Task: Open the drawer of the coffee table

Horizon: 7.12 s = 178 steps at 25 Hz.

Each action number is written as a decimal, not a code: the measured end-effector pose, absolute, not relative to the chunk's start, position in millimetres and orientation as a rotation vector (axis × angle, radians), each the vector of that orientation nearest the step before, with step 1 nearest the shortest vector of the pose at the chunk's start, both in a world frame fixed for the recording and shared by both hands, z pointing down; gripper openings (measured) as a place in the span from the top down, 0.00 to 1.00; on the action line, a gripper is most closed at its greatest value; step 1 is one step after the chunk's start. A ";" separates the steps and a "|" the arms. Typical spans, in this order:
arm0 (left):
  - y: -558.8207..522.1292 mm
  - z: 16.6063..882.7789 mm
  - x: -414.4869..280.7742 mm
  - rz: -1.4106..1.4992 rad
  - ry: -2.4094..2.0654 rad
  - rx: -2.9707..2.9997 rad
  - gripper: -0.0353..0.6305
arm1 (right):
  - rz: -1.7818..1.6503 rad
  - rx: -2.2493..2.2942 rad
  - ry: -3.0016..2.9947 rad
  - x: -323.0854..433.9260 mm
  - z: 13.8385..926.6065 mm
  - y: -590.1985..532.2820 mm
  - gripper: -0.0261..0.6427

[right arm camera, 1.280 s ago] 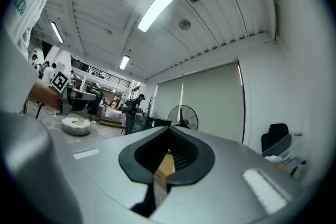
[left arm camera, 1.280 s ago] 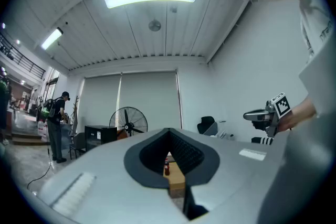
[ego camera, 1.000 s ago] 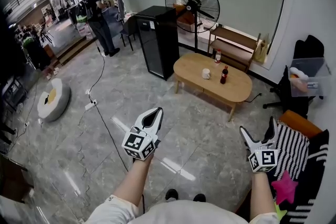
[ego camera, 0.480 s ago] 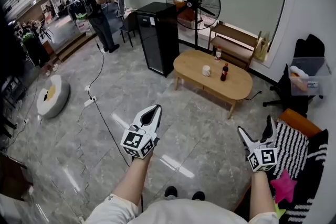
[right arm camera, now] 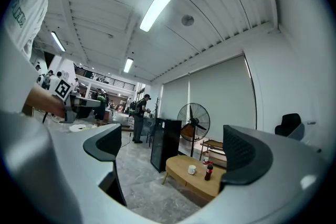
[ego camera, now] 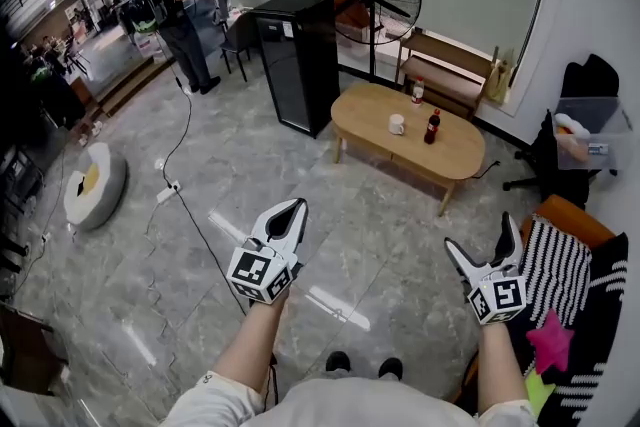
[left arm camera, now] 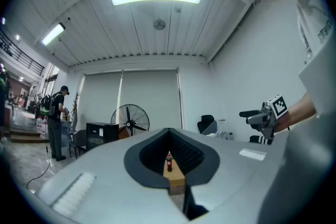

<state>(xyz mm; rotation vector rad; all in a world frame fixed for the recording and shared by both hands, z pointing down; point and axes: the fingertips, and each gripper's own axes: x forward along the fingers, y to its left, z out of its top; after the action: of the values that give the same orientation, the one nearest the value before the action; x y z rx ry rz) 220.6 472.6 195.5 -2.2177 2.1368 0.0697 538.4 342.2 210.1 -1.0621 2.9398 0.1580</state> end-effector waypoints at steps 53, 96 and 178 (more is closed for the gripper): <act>148.9 231.7 -176.3 0.069 2.202 -2.223 0.95 | 0.211 -0.927 3.092 130.0 225.4 19.4 0.08; -239.0 275.9 -239.0 -0.082 1.704 -2.685 0.95 | -0.216 -1.494 2.911 65.5 341.2 -197.2 0.08; -243.4 741.9 -207.4 -0.165 1.516 -2.786 0.95 | -1.021 -0.682 1.718 28.7 983.5 -294.2 0.47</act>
<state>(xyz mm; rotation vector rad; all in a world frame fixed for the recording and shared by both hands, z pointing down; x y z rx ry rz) -207.4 -243.4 741.9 -2.7857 1.5157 -0.1650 28.7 -294.2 983.5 -0.6820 1.7185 -1.0205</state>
